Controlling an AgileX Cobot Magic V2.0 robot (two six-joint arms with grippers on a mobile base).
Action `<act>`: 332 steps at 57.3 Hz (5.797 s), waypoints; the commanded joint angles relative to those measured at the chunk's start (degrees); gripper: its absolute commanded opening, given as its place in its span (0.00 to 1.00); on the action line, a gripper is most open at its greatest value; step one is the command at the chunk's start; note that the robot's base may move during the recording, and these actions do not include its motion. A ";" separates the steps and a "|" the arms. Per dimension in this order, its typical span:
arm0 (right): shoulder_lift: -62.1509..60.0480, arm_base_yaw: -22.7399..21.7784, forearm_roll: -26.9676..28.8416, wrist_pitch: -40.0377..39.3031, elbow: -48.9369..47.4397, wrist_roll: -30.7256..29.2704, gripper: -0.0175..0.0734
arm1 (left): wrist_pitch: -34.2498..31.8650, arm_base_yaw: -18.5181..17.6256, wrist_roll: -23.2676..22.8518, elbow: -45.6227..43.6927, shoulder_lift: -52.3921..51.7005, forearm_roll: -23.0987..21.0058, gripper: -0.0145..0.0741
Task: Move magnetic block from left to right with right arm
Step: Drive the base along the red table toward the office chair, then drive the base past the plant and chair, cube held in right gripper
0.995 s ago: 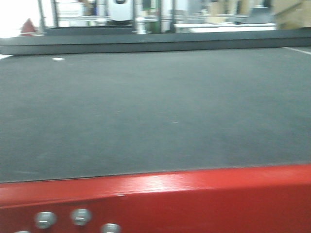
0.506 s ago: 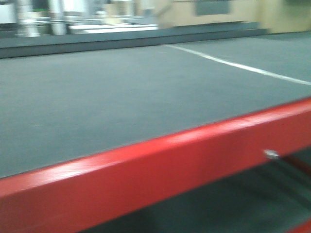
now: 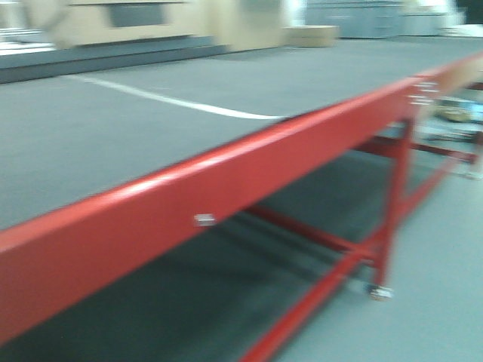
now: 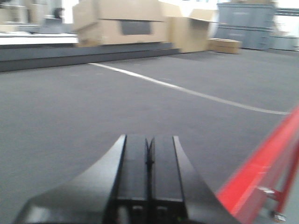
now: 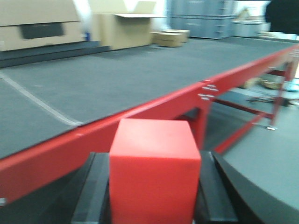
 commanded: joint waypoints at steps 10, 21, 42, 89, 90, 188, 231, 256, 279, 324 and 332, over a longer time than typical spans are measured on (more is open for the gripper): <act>0.55 -0.32 0.09 -4.55 -1.52 -0.71 0.54 | -5.23 -0.21 0.14 0.54 -0.62 -0.27 0.02; 0.55 -0.32 0.09 -4.55 -1.52 -0.71 0.54 | -5.23 -0.21 0.14 0.54 -0.62 -0.27 0.02; 0.55 -0.32 0.09 -4.55 -1.52 -0.71 0.54 | -5.23 -0.21 0.14 0.54 -0.62 -0.27 0.02; 0.55 -0.32 0.09 -4.55 -1.52 -0.71 0.54 | -5.23 -0.21 0.14 0.54 -0.62 -0.27 0.02; 0.55 -0.32 0.09 -4.55 -1.52 -0.71 0.54 | -5.23 -0.21 0.14 0.54 -0.62 -0.27 0.02; 0.55 -0.32 0.09 -4.55 -1.52 -0.71 0.54 | -5.23 -0.21 0.14 0.54 -0.62 -0.27 0.02; 0.60 -0.32 0.09 -4.55 -1.52 -0.71 0.54 | -5.23 -0.21 0.14 0.54 -0.51 -0.27 0.02; 0.60 -0.32 0.09 -4.55 -1.52 -0.71 0.54 | -5.23 -0.21 0.14 0.54 -0.51 -0.27 0.02; 0.61 -0.32 0.09 -4.55 -1.52 -0.71 0.54 | -5.23 -0.21 0.14 0.54 -0.51 -0.27 0.02; 0.61 -0.32 0.09 -4.55 -1.52 -0.71 0.54 | -5.23 -0.21 0.14 0.54 -0.51 -0.27 0.02; 0.61 -0.32 0.09 -4.55 -1.52 -0.71 0.54 | -5.23 -0.21 0.14 0.54 -0.51 -0.27 0.02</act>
